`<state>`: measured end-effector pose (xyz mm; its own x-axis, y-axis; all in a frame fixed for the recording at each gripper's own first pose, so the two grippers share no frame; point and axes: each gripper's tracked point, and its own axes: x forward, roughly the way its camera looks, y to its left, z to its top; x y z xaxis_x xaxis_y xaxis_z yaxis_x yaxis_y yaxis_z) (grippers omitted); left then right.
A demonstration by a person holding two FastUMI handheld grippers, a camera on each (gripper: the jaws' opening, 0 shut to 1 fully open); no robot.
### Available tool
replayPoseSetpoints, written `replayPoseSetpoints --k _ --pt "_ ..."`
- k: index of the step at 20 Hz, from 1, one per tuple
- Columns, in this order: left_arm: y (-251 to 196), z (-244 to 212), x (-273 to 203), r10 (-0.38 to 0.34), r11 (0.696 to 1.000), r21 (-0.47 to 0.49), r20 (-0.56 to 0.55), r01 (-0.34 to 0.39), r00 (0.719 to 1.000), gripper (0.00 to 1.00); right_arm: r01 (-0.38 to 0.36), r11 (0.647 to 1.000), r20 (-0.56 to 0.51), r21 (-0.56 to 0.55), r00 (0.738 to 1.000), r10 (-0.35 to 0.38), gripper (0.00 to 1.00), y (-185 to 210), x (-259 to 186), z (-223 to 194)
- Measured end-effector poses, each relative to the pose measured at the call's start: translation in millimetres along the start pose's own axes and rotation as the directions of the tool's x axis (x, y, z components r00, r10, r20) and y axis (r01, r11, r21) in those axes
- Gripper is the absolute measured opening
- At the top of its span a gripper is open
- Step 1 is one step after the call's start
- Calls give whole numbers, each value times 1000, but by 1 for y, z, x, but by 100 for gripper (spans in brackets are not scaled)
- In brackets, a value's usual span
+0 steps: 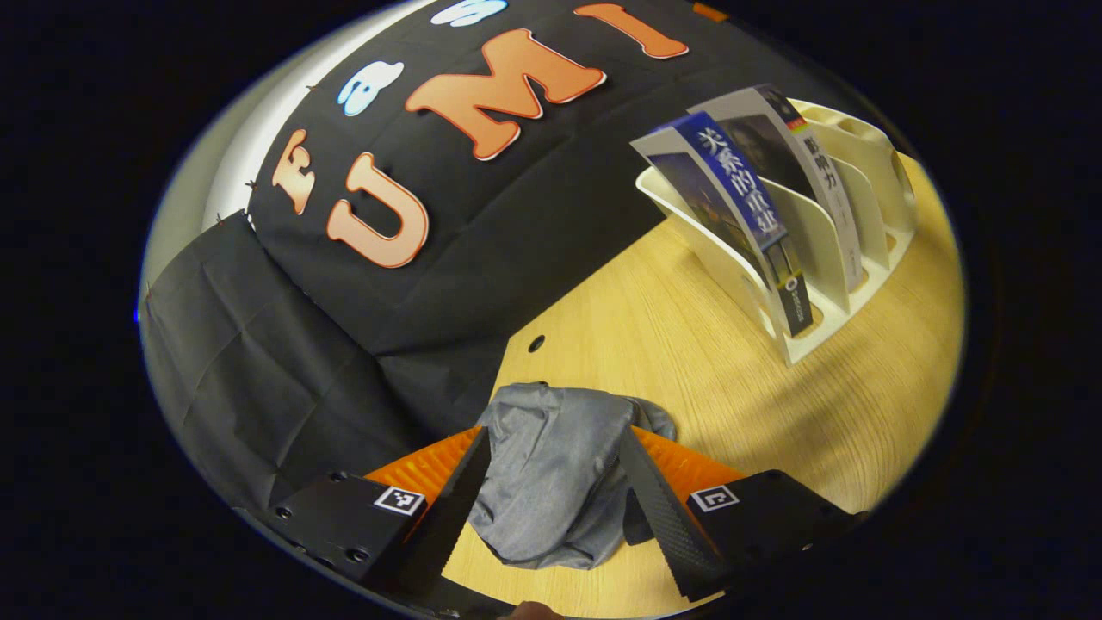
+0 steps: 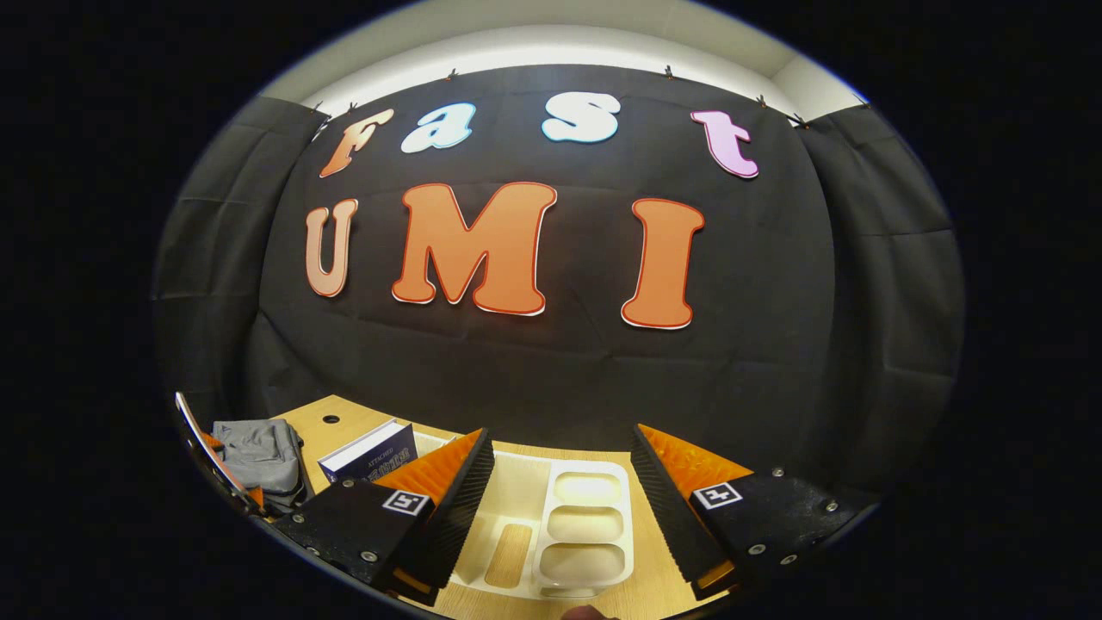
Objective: Open the schoolbag, grab two books from the bookshelf and put them into the schoolbag.
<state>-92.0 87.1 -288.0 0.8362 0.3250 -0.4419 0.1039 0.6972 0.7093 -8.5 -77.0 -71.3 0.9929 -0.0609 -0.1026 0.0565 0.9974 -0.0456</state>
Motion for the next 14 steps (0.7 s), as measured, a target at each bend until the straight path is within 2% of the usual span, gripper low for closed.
replayPoseSetpoints --k 7,14 --pt "-3 -32 11 55 975 217 -60 -41 997 96 7 1000 -1 6 1000 -7 95 -13 2 -5" --pt "15 -50 26 158 945 304 -93 -123 983 94 31 999 -12 22 999 -30 95 -32 1 -10"
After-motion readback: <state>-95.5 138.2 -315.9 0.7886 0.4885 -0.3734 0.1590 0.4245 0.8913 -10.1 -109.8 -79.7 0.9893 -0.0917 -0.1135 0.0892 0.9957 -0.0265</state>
